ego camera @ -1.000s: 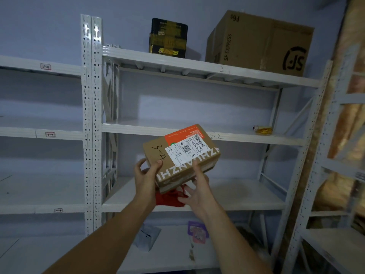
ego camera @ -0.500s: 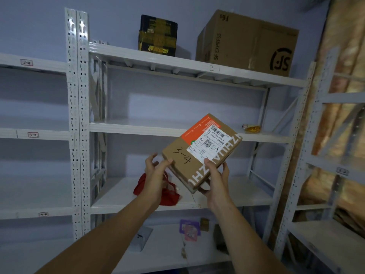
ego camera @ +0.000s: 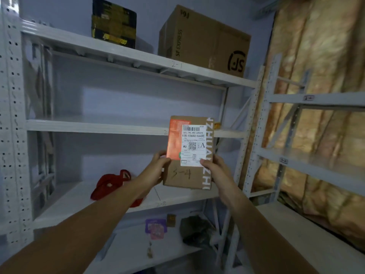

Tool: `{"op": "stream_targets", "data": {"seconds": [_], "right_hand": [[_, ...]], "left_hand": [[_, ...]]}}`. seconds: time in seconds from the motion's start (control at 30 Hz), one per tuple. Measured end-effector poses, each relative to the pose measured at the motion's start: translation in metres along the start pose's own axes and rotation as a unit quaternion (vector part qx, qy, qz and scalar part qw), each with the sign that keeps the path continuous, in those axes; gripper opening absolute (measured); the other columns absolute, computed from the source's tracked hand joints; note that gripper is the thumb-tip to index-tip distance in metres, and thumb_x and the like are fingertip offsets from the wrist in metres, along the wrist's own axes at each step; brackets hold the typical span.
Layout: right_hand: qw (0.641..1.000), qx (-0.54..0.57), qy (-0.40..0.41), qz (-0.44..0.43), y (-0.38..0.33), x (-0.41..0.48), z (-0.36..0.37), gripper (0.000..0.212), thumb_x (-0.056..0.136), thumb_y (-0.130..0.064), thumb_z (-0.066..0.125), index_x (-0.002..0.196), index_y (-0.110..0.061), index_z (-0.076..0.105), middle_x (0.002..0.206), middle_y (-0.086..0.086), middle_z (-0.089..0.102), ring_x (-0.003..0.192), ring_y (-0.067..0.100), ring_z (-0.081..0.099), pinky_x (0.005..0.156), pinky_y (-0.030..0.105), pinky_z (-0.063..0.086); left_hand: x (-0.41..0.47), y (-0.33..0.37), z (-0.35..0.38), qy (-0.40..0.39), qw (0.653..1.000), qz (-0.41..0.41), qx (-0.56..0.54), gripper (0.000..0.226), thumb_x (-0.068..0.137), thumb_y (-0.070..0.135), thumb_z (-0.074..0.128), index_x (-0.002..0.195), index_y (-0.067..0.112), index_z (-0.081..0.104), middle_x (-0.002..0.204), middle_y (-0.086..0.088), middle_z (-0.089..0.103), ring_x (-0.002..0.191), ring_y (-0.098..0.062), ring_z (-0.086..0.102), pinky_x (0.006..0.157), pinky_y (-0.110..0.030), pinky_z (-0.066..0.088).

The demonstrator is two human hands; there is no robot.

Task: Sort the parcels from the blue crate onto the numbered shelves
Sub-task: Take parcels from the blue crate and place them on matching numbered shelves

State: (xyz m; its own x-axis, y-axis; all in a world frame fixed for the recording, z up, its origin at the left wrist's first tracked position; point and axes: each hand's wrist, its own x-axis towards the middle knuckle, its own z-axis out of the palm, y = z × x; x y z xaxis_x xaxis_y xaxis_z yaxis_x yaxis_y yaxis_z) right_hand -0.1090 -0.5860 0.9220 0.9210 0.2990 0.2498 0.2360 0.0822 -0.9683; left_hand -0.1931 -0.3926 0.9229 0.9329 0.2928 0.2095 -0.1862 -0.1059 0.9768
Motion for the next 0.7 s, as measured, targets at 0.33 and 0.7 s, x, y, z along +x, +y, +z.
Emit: {"op": "stream_targets", "data": {"seconds": [0.33,0.7], "right_hand": [[0.992,-0.035,0.113,0.031,0.013,-0.021,-0.084,0.049,0.089,0.006,0.065,0.127,-0.021,0.053,0.108,0.0,0.073,0.095,0.021,0.073,0.088,0.048,0.061],[0.927,-0.077,0.366,0.027,-0.023,-0.2,-0.244,0.052,0.09,-0.005,0.068,0.129,-0.027,0.042,0.11,-0.005,0.068,0.095,0.011,0.069,0.073,0.028,0.058]], "left_hand": [[0.021,-0.015,0.126,-0.062,0.994,0.085,-0.004,0.046,0.105,0.051,0.035,0.146,0.03,0.035,0.108,0.02,0.06,0.096,0.003,0.061,0.089,-0.027,0.047],[-0.076,-0.01,0.345,-0.289,0.945,0.092,-0.123,0.025,0.108,0.028,0.039,0.132,0.029,0.044,0.114,0.007,0.064,0.096,-0.003,0.063,0.078,-0.022,0.053]]}}
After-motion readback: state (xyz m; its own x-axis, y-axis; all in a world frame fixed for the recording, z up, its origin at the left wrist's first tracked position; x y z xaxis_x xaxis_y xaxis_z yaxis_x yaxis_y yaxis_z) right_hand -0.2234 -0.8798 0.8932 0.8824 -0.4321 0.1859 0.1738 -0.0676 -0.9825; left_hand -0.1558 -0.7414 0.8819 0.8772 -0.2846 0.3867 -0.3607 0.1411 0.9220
